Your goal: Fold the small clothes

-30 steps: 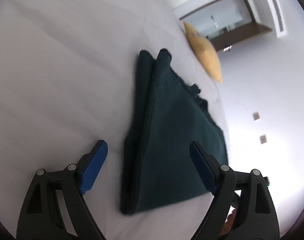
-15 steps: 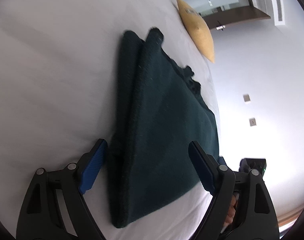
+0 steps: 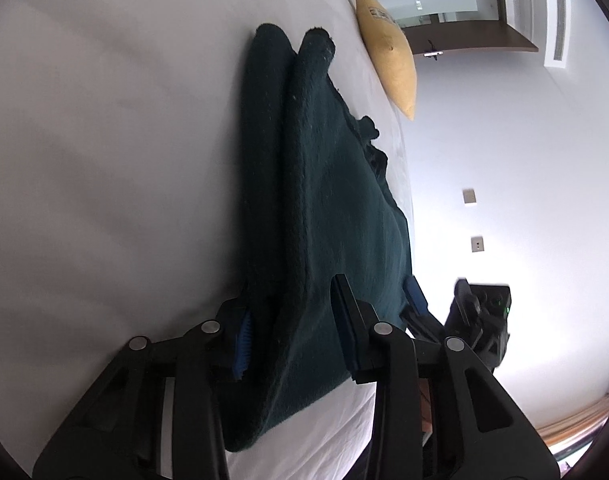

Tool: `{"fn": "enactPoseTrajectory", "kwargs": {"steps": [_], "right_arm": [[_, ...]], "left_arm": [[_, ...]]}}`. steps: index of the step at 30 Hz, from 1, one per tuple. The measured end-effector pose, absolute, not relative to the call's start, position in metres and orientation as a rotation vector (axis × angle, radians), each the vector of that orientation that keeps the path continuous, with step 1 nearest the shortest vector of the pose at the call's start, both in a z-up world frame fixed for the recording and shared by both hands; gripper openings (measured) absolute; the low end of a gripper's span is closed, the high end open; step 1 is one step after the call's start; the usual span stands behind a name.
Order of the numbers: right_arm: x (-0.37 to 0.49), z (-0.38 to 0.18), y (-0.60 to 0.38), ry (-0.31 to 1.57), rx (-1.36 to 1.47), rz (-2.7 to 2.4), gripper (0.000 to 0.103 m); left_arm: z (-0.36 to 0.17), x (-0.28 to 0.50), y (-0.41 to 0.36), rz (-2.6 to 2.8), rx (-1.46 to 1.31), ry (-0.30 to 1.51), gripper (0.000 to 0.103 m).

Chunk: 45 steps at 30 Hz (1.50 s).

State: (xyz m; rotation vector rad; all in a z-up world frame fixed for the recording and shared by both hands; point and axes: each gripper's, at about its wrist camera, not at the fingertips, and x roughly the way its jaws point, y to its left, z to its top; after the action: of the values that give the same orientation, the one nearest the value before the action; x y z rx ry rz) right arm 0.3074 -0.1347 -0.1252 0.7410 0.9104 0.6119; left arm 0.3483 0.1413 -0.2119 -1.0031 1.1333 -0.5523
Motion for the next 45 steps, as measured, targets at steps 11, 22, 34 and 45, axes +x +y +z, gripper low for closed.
{"fn": "enactPoseTrajectory", "kwargs": {"steps": [11, 22, 34, 45], "right_arm": [[0.329, -0.163, -0.135, 1.037, 0.754, 0.606, 0.055], [0.328, -0.144, -0.237, 0.885, 0.97, 0.651, 0.066], [0.335, -0.167, -0.282, 0.968, 0.96, 0.613, 0.067], [0.359, -0.166, -0.265, 1.107, 0.762, 0.498, 0.018]], "left_arm": [[-0.178, 0.34, 0.128, -0.461, -0.947, 1.08, 0.012], [-0.097, 0.379, -0.067, -0.535, -0.523, 1.105, 0.012], [-0.115, 0.356, -0.163, -0.586, -0.293, 1.076, 0.027], [-0.11, 0.313, -0.11, -0.713, -0.376, 1.045, 0.064]]}}
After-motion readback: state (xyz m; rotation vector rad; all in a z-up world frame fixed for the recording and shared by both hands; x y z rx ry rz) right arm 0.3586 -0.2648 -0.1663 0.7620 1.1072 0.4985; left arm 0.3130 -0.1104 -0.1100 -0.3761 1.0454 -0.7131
